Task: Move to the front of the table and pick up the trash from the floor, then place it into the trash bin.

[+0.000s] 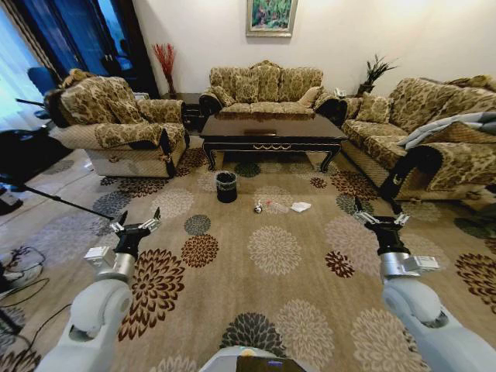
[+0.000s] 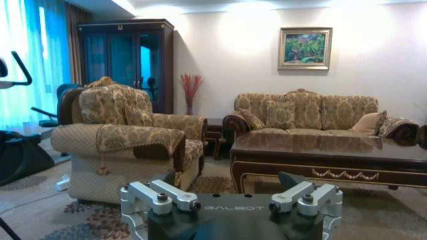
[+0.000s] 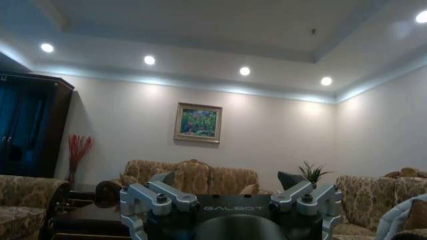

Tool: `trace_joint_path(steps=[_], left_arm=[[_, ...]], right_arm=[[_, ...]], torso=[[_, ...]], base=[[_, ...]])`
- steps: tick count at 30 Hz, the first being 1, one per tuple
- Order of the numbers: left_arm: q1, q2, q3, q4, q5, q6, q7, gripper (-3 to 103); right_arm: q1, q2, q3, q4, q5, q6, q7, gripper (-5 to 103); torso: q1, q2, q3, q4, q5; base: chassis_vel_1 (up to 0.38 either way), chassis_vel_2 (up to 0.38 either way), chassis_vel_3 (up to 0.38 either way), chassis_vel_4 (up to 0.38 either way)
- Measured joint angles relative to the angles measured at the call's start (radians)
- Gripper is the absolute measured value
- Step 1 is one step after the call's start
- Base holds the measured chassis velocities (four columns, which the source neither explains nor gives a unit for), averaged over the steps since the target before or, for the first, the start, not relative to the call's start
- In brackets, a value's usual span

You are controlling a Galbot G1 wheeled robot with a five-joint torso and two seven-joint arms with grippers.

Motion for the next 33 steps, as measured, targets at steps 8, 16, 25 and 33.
trace_joint_path(steps=[8,16,25,33], left_arm=[[0.0,-0.003,0.004,0.0,0.001,-0.003,0.0,100],[-0.001,-0.003,0.005,0.002,0.002,-0.004,0.002,100],[-0.002,-0.006,0.009,0.005,0.015,-0.009,0.005,100],[-0.002,-0.01,0.008,0.013,0.055,-0.015,0.009,100]], right_arm=[[0.002,0.002,-0.001,-0.007,-0.003,0.003,0.001,100],[0.012,0.005,-0.006,-0.02,-0.007,0.003,0.002,100],[0.018,0.006,-0.007,-0.029,-0.009,0.007,0.004,100],[0.021,0.009,-0.01,-0.034,-0.011,0.01,0.004,100]], torso=[[-0.017,-0.039,-0.022,0.0,0.0],[-0.034,-0.077,-0.043,0.0,0.0],[-0.049,-0.115,-0.065,0.0001,0.0],[-0.062,-0.143,-0.08,0.0,0.0]], base=[[0.0,0.0,0.0,0.0],[0.0,0.0,0.0,0.0],[0.0,0.0,0.0,0.0],[0.0,0.0,0.0,0.0]])
